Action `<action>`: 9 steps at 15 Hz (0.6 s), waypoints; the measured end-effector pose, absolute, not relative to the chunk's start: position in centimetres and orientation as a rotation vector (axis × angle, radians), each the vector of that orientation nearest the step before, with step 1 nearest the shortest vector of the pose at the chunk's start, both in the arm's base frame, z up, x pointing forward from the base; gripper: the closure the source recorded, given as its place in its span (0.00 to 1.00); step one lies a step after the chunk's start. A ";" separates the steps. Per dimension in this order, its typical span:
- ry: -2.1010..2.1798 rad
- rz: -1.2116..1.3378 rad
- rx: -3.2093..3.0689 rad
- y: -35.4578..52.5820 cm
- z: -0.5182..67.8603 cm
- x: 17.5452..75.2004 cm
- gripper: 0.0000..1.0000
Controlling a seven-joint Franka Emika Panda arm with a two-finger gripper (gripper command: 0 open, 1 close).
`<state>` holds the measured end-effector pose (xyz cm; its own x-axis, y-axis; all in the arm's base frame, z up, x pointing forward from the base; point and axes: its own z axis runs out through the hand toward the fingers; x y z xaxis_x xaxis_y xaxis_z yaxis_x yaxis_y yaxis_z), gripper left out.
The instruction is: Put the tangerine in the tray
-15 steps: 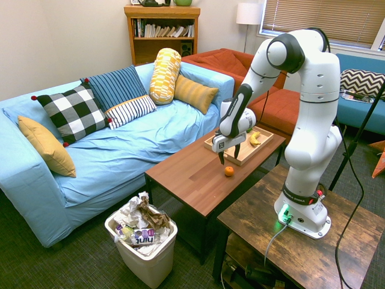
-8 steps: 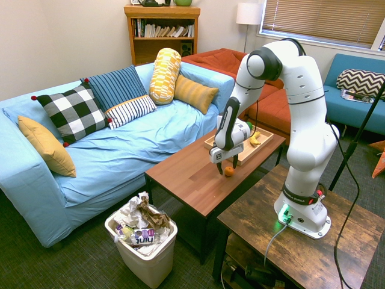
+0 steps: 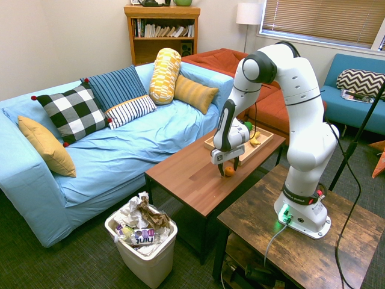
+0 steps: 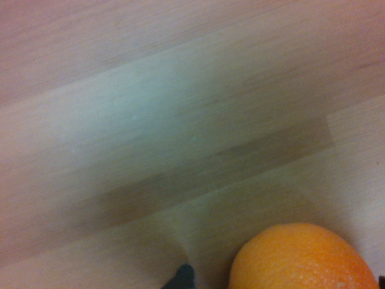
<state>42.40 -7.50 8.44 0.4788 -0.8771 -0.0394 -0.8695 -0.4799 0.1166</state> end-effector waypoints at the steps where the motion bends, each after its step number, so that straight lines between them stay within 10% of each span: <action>1: -1.556 -0.145 2.633 -7.5 8.4 42.3 1.00; 9: -1.569 -0.091 2.655 -7.7 11.0 43.2 1.00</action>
<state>43.24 -7.71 10.98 0.4813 -0.8763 -0.0222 -0.8730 -0.4815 0.0783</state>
